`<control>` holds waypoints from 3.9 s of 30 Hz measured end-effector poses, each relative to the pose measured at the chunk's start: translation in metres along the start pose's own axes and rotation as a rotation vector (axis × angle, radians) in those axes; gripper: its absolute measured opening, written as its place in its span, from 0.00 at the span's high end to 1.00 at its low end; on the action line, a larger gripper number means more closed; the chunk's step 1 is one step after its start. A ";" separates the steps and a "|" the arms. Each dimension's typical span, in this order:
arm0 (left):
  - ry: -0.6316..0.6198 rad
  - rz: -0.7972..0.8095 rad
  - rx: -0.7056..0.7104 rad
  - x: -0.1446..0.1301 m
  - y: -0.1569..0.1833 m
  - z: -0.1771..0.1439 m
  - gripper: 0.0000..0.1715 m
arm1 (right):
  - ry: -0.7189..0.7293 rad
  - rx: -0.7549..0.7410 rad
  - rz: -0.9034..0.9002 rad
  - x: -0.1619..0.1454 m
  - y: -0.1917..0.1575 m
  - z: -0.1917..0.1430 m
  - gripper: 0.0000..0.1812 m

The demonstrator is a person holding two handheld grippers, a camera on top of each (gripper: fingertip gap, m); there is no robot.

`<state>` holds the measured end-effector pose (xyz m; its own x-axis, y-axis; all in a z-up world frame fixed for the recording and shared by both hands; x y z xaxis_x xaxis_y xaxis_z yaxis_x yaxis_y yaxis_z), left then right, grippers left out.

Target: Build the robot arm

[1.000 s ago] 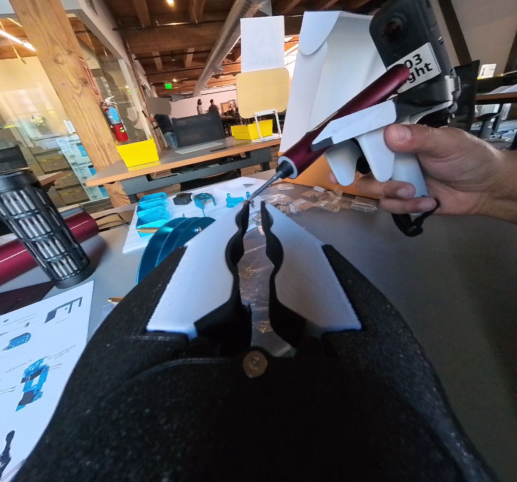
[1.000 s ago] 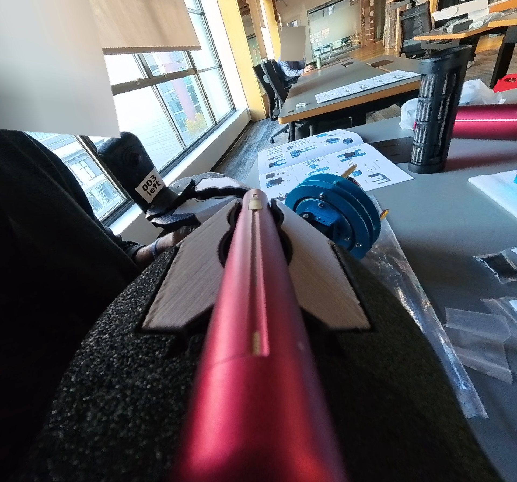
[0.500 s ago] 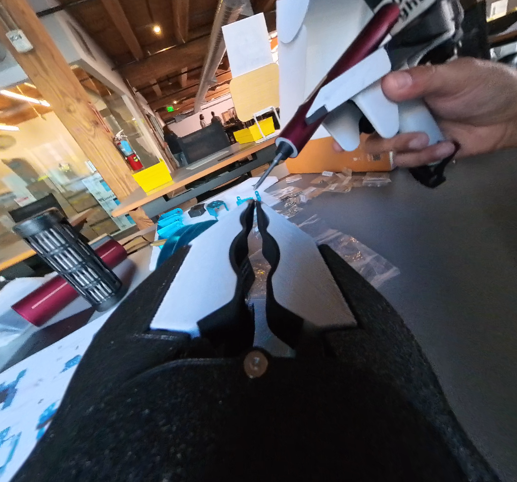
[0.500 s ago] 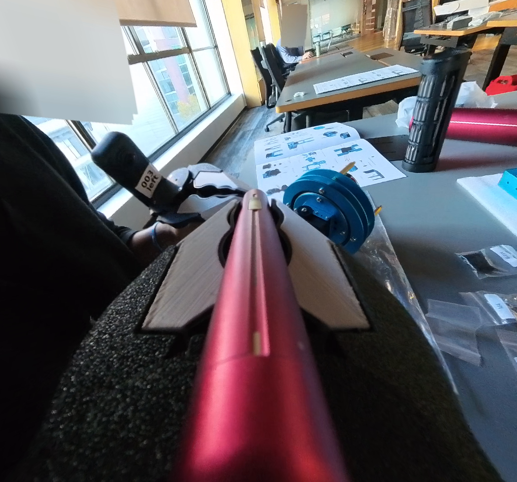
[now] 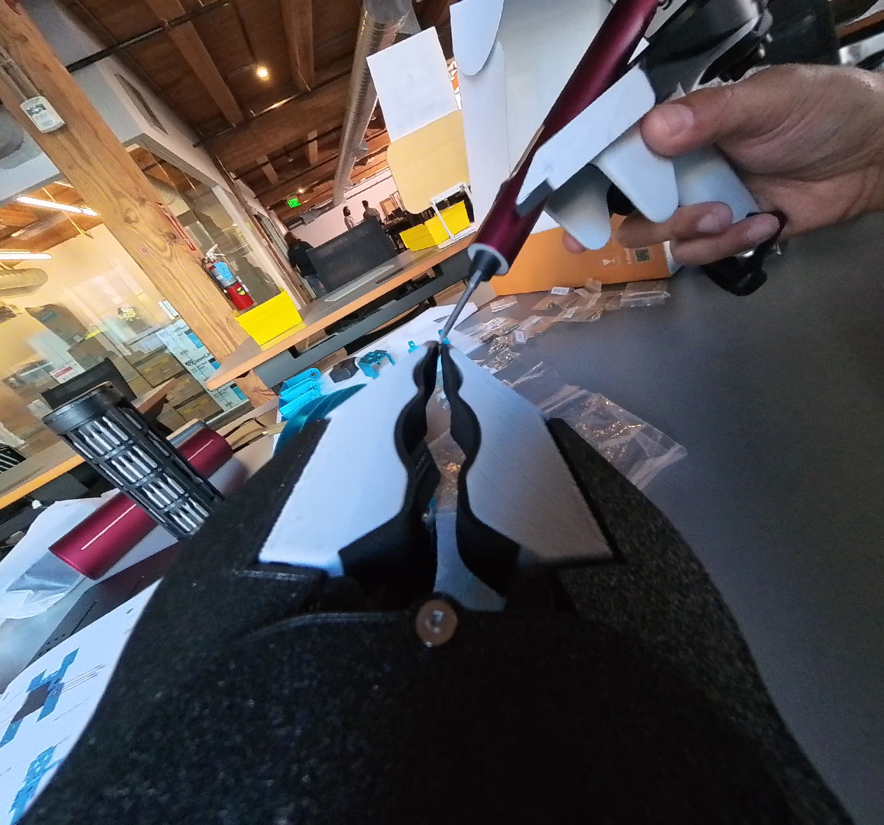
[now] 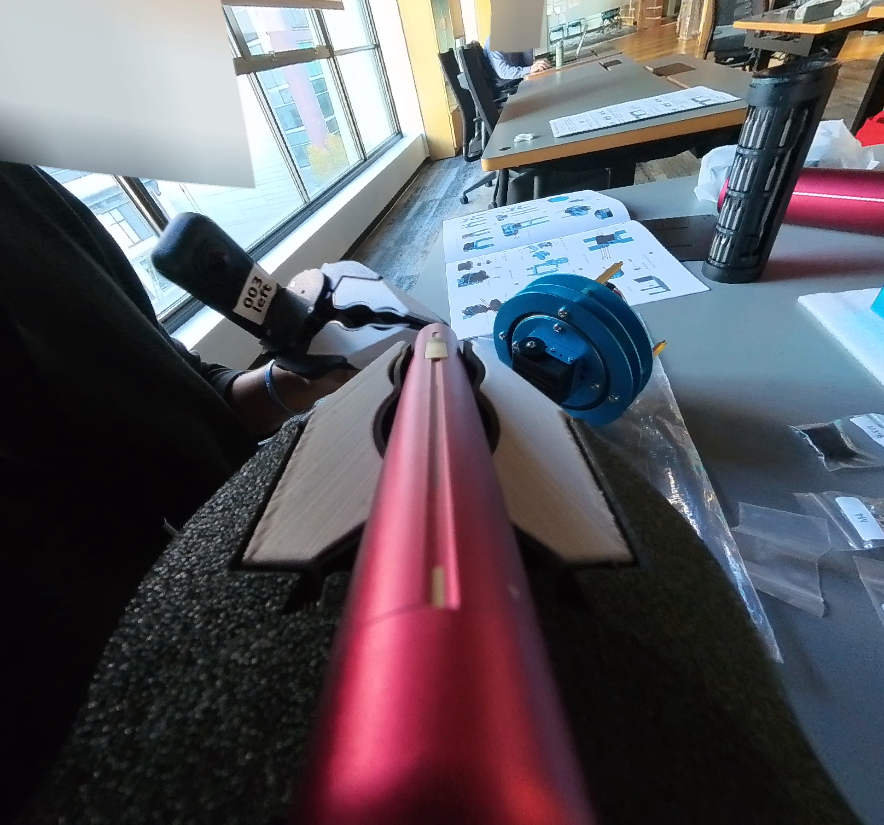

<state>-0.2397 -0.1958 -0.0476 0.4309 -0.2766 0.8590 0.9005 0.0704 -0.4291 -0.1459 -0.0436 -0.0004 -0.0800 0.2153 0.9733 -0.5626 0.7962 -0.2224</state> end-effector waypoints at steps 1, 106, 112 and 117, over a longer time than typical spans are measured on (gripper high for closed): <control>-0.004 -0.005 -0.002 -0.001 0.000 0.000 0.99 | 0.003 0.002 0.000 0.001 0.000 0.000 0.88; -0.272 -0.164 -0.058 -0.067 -0.062 0.004 0.57 | -0.900 0.294 -0.299 0.037 0.062 0.133 0.88; -0.206 -0.138 -0.016 -0.060 -0.065 0.000 0.61 | -0.892 0.295 -0.257 0.039 0.066 0.134 0.88; -0.212 -0.146 -0.036 -0.060 -0.063 -0.002 0.61 | -0.857 0.322 -0.143 0.040 0.072 0.133 0.88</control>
<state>-0.3224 -0.1853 -0.0720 0.3027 -0.0743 0.9502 0.9530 0.0092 -0.3029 -0.2993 -0.0528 0.0298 -0.5009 -0.4666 0.7290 -0.8053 0.5600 -0.1949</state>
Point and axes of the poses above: each gripper's, where its closed fingertips meet, z out along the fingers, x out of its top, y = z × x across the jaws, the point moved 8 cm from there along -z, back along the fingers, and after that the axes turned 12 degrees about y, right-handed, at the moved point
